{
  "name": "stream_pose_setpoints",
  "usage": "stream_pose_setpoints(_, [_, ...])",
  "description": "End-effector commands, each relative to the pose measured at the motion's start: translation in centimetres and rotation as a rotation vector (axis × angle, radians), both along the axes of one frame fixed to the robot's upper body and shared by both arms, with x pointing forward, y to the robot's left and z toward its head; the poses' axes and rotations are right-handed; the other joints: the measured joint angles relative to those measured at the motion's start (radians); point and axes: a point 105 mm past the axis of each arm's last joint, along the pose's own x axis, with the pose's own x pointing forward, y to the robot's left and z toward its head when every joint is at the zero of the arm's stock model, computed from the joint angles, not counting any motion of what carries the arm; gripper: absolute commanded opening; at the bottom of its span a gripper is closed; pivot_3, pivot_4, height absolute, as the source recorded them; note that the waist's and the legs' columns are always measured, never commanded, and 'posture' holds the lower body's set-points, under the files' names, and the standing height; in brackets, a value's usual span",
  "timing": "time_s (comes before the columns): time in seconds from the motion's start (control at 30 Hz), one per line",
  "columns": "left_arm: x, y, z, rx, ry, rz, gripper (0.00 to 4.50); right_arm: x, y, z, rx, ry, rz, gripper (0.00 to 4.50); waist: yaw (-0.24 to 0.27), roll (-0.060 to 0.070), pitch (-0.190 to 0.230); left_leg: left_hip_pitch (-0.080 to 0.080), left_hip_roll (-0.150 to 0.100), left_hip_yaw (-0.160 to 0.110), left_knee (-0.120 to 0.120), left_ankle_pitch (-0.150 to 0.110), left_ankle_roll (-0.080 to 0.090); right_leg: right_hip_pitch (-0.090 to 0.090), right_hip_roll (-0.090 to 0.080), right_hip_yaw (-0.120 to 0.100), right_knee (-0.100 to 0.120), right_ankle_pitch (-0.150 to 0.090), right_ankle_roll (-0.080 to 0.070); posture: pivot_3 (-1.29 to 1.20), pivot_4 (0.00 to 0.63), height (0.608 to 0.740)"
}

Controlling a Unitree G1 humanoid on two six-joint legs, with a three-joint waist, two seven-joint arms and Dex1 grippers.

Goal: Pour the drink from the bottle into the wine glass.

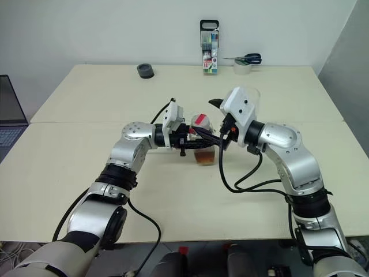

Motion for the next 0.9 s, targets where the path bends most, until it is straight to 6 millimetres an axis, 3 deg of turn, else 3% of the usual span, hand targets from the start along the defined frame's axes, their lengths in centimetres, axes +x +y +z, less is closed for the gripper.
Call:
stream_pose_setpoints(0.03, [-0.5,0.1,1.9,-0.033,-0.071,-0.028,1.67,0.4,-1.9,1.4,0.028,-0.038,-0.084,4.38,0.000,0.000,0.000,0.000,0.000,0.000,0.000,0.000,0.000,0.000,0.000,0.000,0.000,0.000,0.000,0.00,0.150,0.740])
stream_pose_setpoints(0.37, [-0.5,0.3,1.7,-0.027,-0.074,-0.023,1.67,-0.4,-2.8,1.4,0.056,0.015,-0.081,4.38,0.001,0.000,0.000,0.000,0.000,0.000,0.000,0.000,0.000,0.000,0.000,0.000,0.000,0.000,0.000,0.00,0.150,0.740])
stream_pose_setpoints(0.57, [-0.4,0.4,1.7,-0.030,-0.069,-0.018,1.67,-1.9,-2.7,1.3,0.031,0.054,-0.014,4.38,0.002,0.000,0.000,0.000,0.000,0.000,0.000,0.000,0.000,0.000,0.000,0.000,0.000,0.000,0.000,0.00,0.150,0.740])
stream_pose_setpoints(0.7, [-0.3,0.4,1.8,-0.033,-0.068,-0.018,1.67,-3.2,-1.3,1.8,0.033,0.059,0.051,4.38,0.000,0.000,0.000,0.000,0.000,0.000,0.000,0.000,0.000,0.000,0.000,0.000,0.000,0.000,0.000,0.00,0.150,0.740])
stream_pose_setpoints(0.9, [-0.4,0.1,1.9,-0.033,-0.067,-0.032,1.67,-2.2,1.0,2.0,0.042,0.015,0.035,4.38,0.000,0.000,0.000,0.000,0.000,0.000,0.000,0.000,0.000,0.000,0.000,0.000,0.001,0.000,0.000,0.00,0.150,0.740])
